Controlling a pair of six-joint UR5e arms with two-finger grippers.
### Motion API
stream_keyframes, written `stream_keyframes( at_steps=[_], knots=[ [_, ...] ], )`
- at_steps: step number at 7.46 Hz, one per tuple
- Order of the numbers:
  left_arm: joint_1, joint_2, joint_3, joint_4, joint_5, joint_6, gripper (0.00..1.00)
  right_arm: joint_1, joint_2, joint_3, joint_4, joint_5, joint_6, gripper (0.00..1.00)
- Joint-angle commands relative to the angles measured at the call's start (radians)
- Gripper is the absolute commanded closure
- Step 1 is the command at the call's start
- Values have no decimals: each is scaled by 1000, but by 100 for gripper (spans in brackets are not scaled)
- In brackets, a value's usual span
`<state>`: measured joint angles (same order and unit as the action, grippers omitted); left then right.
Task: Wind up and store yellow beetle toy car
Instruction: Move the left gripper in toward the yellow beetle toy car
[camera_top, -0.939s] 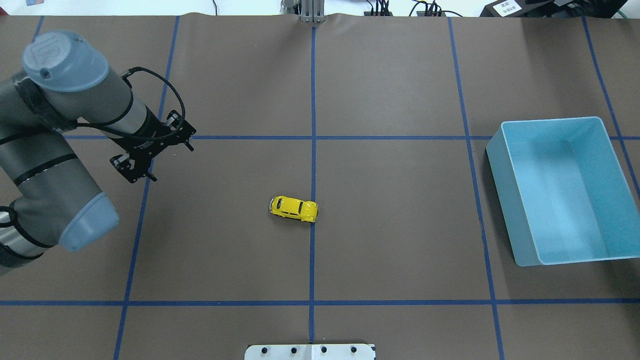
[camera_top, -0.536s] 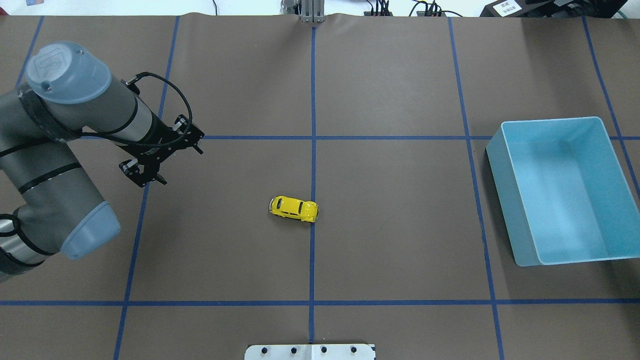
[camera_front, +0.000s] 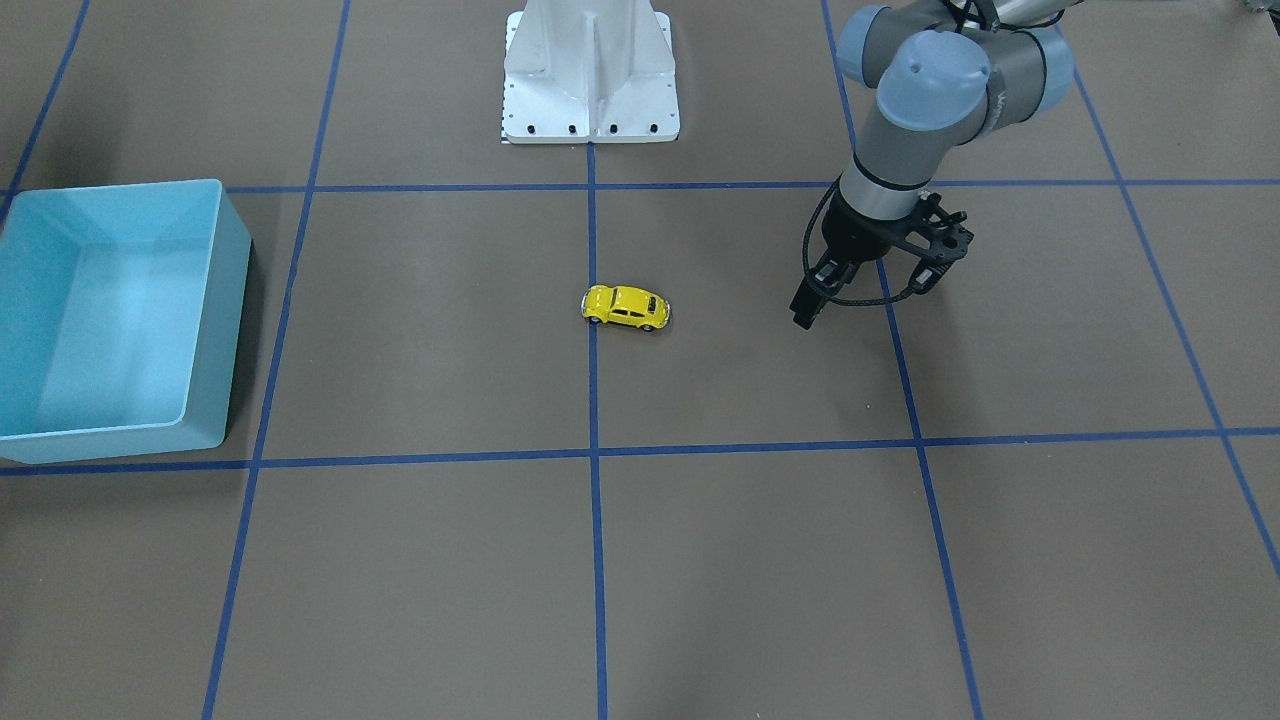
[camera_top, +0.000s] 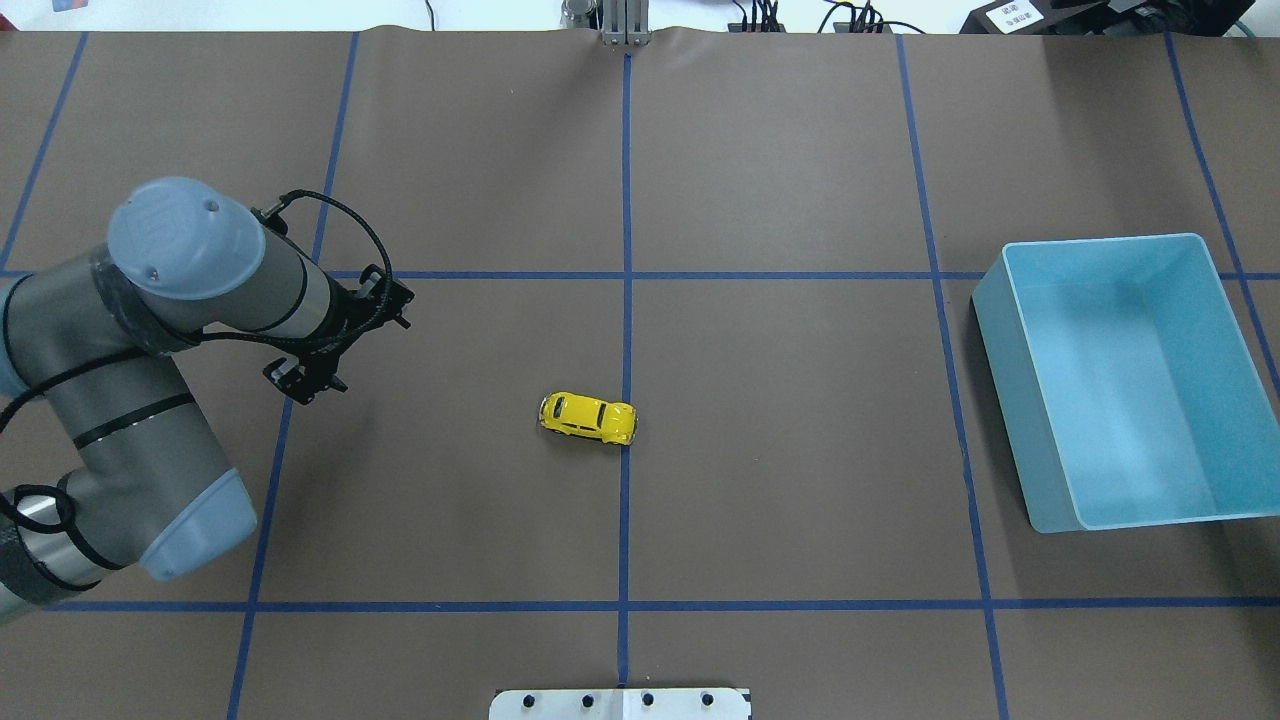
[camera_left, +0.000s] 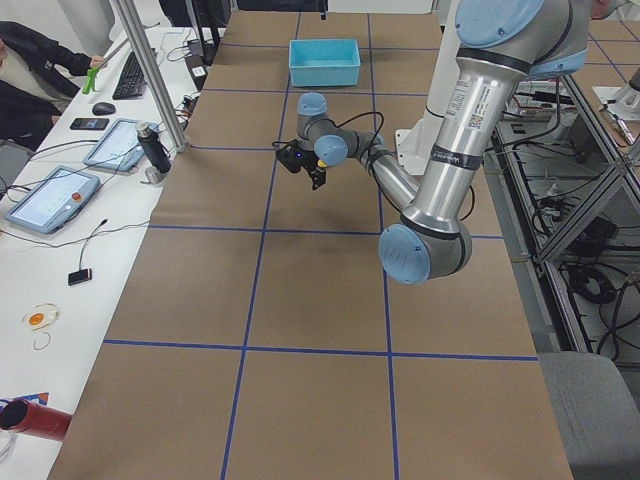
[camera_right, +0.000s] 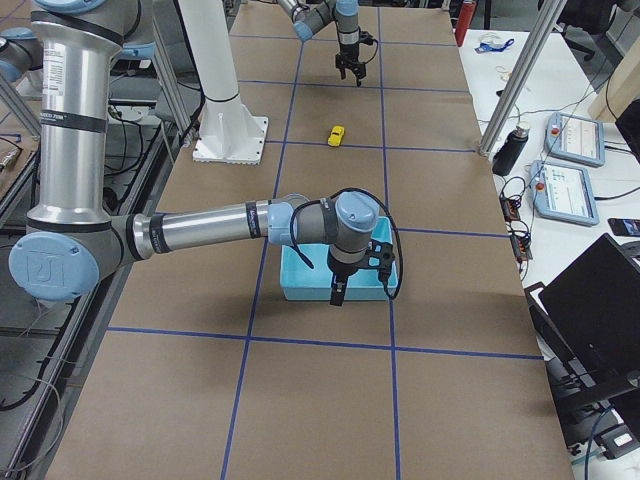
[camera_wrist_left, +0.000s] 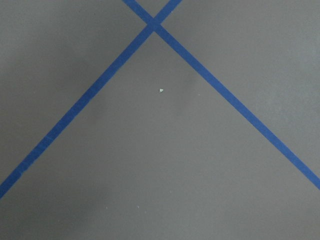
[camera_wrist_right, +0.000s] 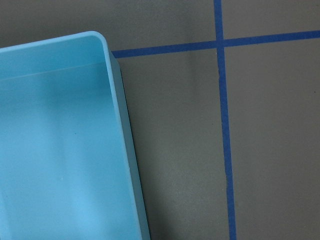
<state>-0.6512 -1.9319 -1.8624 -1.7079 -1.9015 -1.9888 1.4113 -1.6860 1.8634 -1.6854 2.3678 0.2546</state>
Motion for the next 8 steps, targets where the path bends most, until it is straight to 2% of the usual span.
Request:
stream_keyframes(
  at_steps=[1,3,6,8],
  knots=[
    [53,-30,0,40,54,-167,0,0,-3,2,0,4,2,0],
    [80,-110,3,158,59,-195,0,0,-6,2,0,7,2,0],
    [136,-150,6,197,58,-305,0,0,-17,2,1,7,2,0],
    [150,-237,5,314,59,-381,0,0,-23,3,3,7,0,0]
  ],
)
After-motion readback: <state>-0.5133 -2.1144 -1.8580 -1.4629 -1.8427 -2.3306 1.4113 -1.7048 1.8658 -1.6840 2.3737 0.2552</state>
